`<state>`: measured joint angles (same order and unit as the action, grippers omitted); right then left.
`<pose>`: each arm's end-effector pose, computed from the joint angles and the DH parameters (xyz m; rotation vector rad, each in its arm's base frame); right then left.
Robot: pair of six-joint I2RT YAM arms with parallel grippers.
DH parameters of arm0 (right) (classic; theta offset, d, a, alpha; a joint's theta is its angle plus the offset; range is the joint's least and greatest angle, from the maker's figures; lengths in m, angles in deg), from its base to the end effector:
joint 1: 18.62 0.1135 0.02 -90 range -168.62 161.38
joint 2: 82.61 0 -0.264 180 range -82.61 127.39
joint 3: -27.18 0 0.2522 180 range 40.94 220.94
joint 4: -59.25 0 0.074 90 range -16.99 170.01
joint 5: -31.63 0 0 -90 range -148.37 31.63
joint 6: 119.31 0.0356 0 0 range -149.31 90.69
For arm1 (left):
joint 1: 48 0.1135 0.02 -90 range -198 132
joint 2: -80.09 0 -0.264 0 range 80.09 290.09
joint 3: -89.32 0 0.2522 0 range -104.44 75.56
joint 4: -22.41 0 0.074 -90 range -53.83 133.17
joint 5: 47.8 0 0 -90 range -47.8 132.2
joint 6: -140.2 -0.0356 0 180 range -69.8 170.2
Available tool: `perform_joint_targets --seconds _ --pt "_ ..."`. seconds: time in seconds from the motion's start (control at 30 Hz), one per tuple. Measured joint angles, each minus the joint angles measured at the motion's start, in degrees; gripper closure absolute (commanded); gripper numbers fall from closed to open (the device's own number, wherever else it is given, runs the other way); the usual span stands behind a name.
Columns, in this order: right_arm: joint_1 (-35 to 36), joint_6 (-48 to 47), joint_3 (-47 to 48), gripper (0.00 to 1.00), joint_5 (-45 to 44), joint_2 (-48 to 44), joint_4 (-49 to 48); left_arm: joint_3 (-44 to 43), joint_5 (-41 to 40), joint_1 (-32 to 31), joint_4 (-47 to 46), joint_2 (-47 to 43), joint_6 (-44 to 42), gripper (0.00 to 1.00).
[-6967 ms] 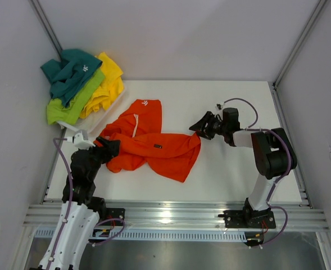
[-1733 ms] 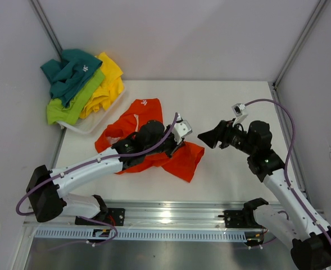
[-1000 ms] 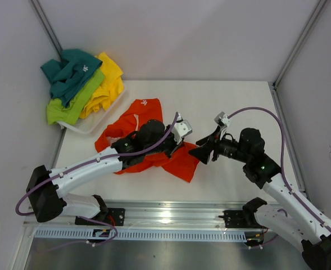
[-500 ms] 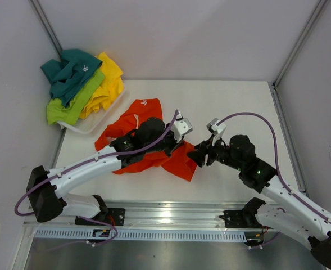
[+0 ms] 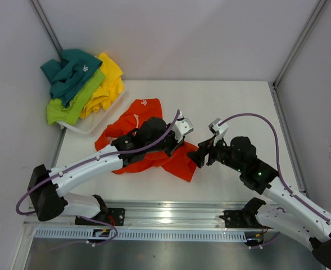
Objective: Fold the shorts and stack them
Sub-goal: Flatten the shorts out
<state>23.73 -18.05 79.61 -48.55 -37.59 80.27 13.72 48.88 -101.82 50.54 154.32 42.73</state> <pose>0.1360 0.1321 0.3071 -0.6255 1.7750 0.8102 0.1726 -0.2430 0.3244 1.1304 1.7607 -0.6188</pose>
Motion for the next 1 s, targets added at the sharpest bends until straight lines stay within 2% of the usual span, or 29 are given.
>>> perform_joint_targets --seconds 0.17,0.4,0.53,0.57,0.63,0.67,0.73,0.83,0.87,0.97,1.0 --pt "0.94 -0.39 -0.02 0.24 -0.22 -0.04 -0.17 -1.33 0.02 0.02 0.33 1.49 0.09 0.97" --pt "2.34 -0.96 -0.24 0.38 -2.69 0.35 -0.39 -1.4 0.17 0.02 0.46 1.53 0.59 0.97" --pt "2.8 -1.2 -0.72 0.57 -5.16 -0.33 -0.55 -1.42 0.17 0.17 0.68 1.53 0.76 0.96" --pt "2.8 -1.2 -0.72 0.67 -5.6 -0.46 -0.55 -1.42 0.17 0.2 0.79 1.53 0.94 0.96" --pt "2.82 -1.42 -0.72 0.76 -6.45 -0.66 -0.55 -1.42 0.2 0.22 0.87 1.53 1.01 0.96" --pt "2.82 -1.44 -0.72 0.86 -6.78 -0.7 -0.55 -1.42 0.22 0.22 0.87 1.53 1.03 0.96" --pt "2.82 -1.49 -0.72 0.97 -7.39 -0.7 -0.55 -1.42 0.22 0.24 0.9 1.53 1.03 0.96" --pt "2.82 -1.27 -0.72 1.0 -7.91 -0.7 -0.55 -1.42 0.22 0.26 0.92 1.53 1.05 0.96" --pt "2.82 -1.22 -0.72 1.0 -8.07 -0.7 -0.52 -1.42 0.24 0.31 0.92 1.53 1.05 0.95" --pt "2.82 -0.55 -0.74 1.0 -9.86 -0.7 -0.46 -1.42 0.5 0.52 0.68 1.49 1.49 0.77" --pt "2.82 -0.2 -0.83 1.0 -10.86 -0.79 -0.48 -1.4 0.61 0.72 0.39 1.38 1.9 0.65"
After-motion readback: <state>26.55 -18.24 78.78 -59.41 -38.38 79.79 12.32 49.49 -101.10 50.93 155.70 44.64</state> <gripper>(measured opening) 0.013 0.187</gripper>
